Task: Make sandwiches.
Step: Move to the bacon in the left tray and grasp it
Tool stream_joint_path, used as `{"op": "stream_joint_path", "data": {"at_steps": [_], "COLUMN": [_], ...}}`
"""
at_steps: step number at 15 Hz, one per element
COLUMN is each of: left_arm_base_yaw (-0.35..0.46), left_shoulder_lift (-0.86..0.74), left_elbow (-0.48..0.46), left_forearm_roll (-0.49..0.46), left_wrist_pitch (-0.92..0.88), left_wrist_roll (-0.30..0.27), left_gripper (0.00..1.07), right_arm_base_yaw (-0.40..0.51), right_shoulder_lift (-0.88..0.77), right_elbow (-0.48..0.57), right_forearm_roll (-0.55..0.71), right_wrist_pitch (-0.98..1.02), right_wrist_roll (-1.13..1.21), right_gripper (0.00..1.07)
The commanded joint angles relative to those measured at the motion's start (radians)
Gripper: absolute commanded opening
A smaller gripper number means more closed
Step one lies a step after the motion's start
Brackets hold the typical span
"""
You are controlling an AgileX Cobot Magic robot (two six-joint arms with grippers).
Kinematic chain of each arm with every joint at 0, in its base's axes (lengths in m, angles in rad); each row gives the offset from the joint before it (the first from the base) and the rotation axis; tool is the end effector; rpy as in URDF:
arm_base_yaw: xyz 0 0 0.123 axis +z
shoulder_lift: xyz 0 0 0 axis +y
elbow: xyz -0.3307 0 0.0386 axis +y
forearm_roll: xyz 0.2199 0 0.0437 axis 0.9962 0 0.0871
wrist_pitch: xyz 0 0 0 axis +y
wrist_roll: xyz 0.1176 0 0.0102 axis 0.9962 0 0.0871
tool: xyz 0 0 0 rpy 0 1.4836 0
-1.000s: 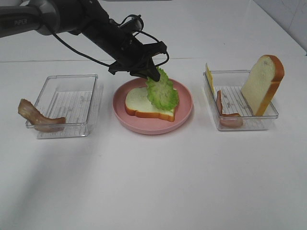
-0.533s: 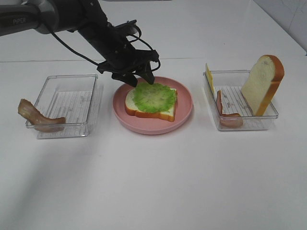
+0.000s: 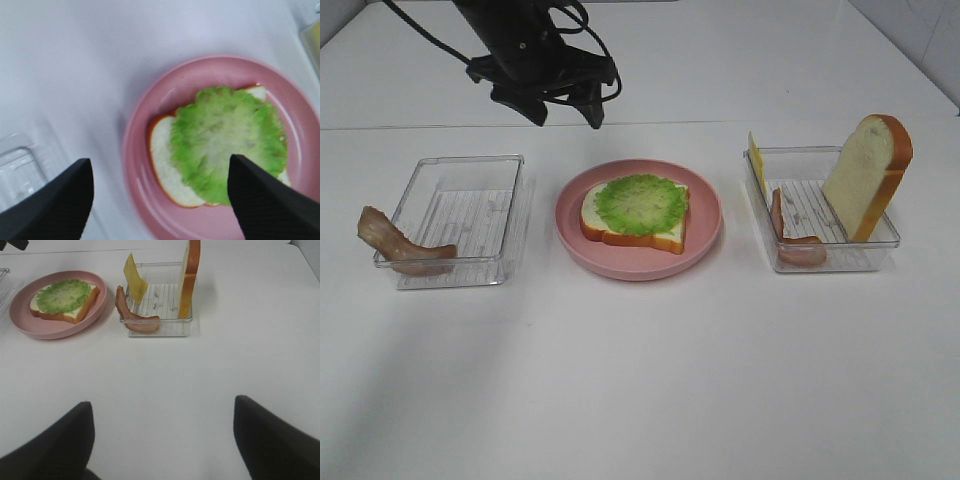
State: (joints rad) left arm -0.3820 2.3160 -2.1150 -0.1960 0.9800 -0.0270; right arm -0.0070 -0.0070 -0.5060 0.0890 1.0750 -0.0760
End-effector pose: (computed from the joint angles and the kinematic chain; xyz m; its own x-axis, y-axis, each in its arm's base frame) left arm 0.4858 -0.2157 0.2358 -0.8727 0.2052 -0.4431 0.3217 0.9243 -0.2055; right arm -0.0560 0.0096 0.2516 -0.4533 -0.0303 -0.8908 -0.0779 0.9969 0.0057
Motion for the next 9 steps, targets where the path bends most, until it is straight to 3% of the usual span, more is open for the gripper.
{"op": "stream_joint_path", "data": {"at_steps": [1,5,9], "left_arm_base_yaw": [-0.001,-0.001,0.024], "left_shoulder_lift": [-0.055,-0.076,-0.113], "left_elbow": [-0.005,-0.004,0.003], "left_forearm_roll": [0.141,0.253,0.238], "left_wrist_pitch": [0.134,0.302,0.302], "left_wrist_roll": [-0.073,-0.075,-0.111], "left_gripper": [0.71,0.71,0.71], "right_arm_base_yaw": [-0.003,-0.003,-0.003], "right_shoulder_lift": [-0.012,-0.012,-0.012], "right_elbow": [0.002,0.002,0.002], "right_forearm_roll": [0.005,0.005,0.005], "right_wrist_pitch": [-0.012,-0.012,-0.012], "right_wrist_roll": [-0.008,-0.008,-0.008], "right_gripper": [0.73,0.73,0.73]}}
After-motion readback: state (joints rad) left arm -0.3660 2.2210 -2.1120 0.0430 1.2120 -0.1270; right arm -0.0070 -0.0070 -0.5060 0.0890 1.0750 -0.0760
